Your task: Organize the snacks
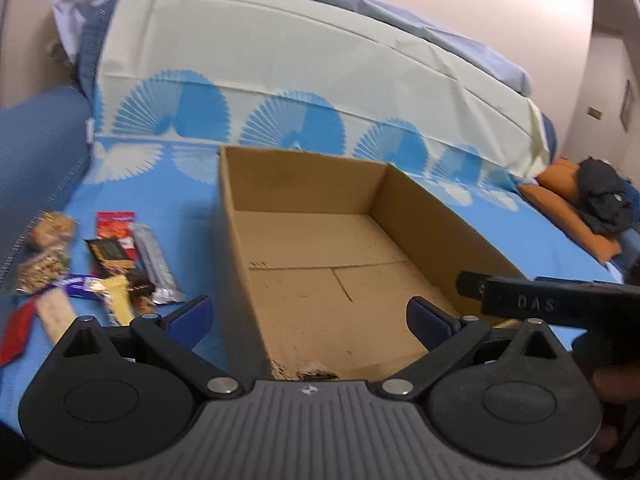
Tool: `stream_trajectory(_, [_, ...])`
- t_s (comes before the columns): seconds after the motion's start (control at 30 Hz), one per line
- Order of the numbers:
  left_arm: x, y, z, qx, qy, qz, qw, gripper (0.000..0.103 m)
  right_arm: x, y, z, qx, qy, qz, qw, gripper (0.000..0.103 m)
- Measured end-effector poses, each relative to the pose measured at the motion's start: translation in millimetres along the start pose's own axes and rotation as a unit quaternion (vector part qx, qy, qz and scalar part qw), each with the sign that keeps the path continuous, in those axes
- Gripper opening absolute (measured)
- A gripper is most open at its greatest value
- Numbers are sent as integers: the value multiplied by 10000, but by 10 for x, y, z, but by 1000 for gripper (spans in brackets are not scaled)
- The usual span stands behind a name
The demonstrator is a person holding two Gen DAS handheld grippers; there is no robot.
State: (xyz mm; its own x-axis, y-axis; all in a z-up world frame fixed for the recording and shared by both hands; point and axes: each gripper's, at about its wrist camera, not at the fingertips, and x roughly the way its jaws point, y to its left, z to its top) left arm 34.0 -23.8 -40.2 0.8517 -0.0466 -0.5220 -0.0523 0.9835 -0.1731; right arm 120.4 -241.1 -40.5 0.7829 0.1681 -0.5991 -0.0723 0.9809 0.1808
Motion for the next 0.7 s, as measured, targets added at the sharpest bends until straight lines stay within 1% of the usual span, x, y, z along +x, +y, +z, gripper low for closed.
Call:
stream_trajectory(0.03, [-9,-3,-1,3,-13,17,10000,103,257,-279,43,-85,29,82,9999,102])
stream_trajectory(0.07, [-27,-23,6,5,-29,20,10000,103,251,-182,26,-124,20,49,9999,102])
stream_trajectory(0.1, [-39,-31,16,13,-59,22,10000,103,96,-10,-69,-164,-8,38,9999,102])
stream_trajectory(0.13, [-55,-53,20,34,-95,28,9999,103,155,-132,-79,-329,65,-37,9994,102])
stream_trajectory(0.17, [-63,-65,13,67,-129,21,9999,103,174,-90,-143,-381,41,-83,9992,102])
stream_trajectory(0.23, [-83,-95,2,137,-214,19,9997,103,-13,157,-192,-450,34,-157,9989,102])
stream_trajectory(0.27, [-81,-88,26,157,-236,6,9996,103,-126,259,-87,-470,110,-214,9986,102])
stream_trajectory(0.33, [-83,-79,21,172,-290,-74,9994,103,-373,229,39,-516,139,-219,9983,102])
stream_trajectory(0.4, [-78,-62,4,155,-341,-76,9993,103,-410,211,67,-542,72,-253,9982,102])
stream_trajectory(0.43, [-75,-52,-8,141,-366,-62,9992,103,-264,256,-5,-523,9,-305,9982,102])
stream_trajectory(0.5, [-64,-41,-27,108,-392,-30,9992,102,-157,273,-73,-532,-47,-289,9982,102])
stream_trajectory(0.57, [-59,-43,-33,101,-440,46,9990,102,-64,298,-124,-537,-54,-243,9982,102])
stream_trajectory(0.6, [-59,-42,-39,117,-463,73,9988,102,49,274,-182,-541,-51,-210,9983,102])
stream_trajectory(0.7, [-61,-45,-42,119,-514,78,9986,102,182,280,-254,-543,-28,-133,9984,102])
